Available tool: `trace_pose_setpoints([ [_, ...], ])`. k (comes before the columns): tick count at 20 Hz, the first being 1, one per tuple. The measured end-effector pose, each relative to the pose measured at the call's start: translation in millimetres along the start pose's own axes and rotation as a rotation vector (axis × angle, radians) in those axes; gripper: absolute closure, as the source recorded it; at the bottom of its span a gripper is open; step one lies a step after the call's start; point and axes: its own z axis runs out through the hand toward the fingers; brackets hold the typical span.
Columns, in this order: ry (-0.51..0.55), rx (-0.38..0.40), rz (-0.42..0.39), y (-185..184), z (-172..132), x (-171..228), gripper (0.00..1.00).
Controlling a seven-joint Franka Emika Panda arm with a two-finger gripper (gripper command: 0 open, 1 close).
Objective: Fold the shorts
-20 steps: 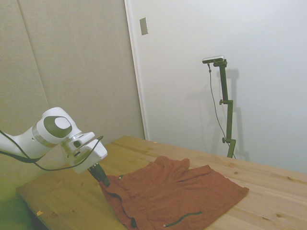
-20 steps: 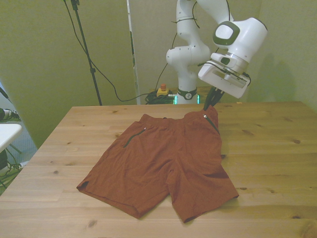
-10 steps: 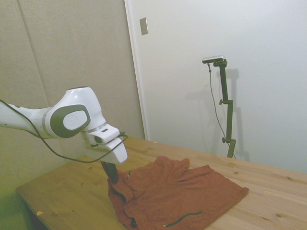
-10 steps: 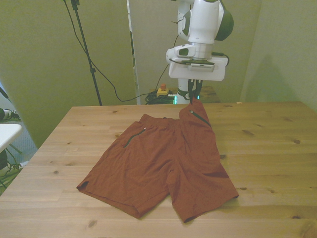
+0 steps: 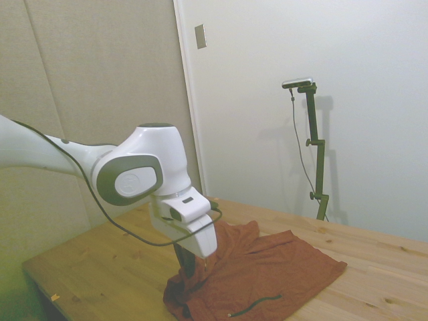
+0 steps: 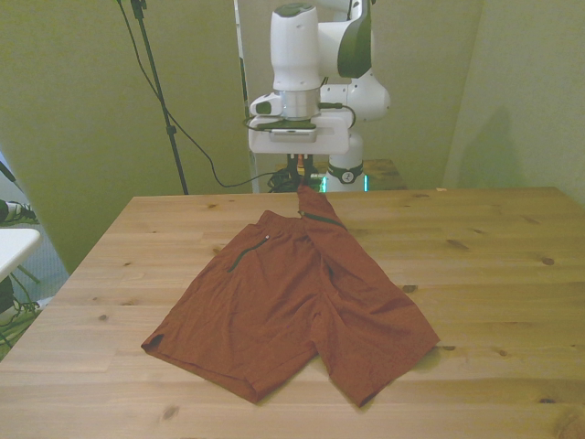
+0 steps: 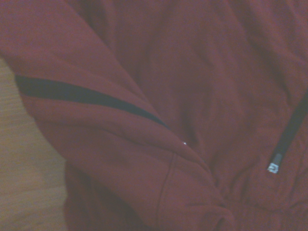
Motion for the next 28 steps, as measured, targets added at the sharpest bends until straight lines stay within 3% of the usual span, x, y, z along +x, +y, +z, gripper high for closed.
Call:
trace_pose_setpoints([
  [4, -0.069, -0.032, 0.062, 14, 35, 26, 1.0],
  [5, -0.1, -0.034, 0.069, 15, 45, 29, 0.0],
  [13, -0.181, -0.084, 0.117, 25, 74, 48, 0.0],
  [22, -0.172, -0.086, 0.114, 24, 72, 52, 0.0],
  [25, -0.147, -0.089, 0.096, 25, 57, 50, 0.0],
  [28, -0.01, -0.106, 0.022, 19, 5, 38, 0.0],
])
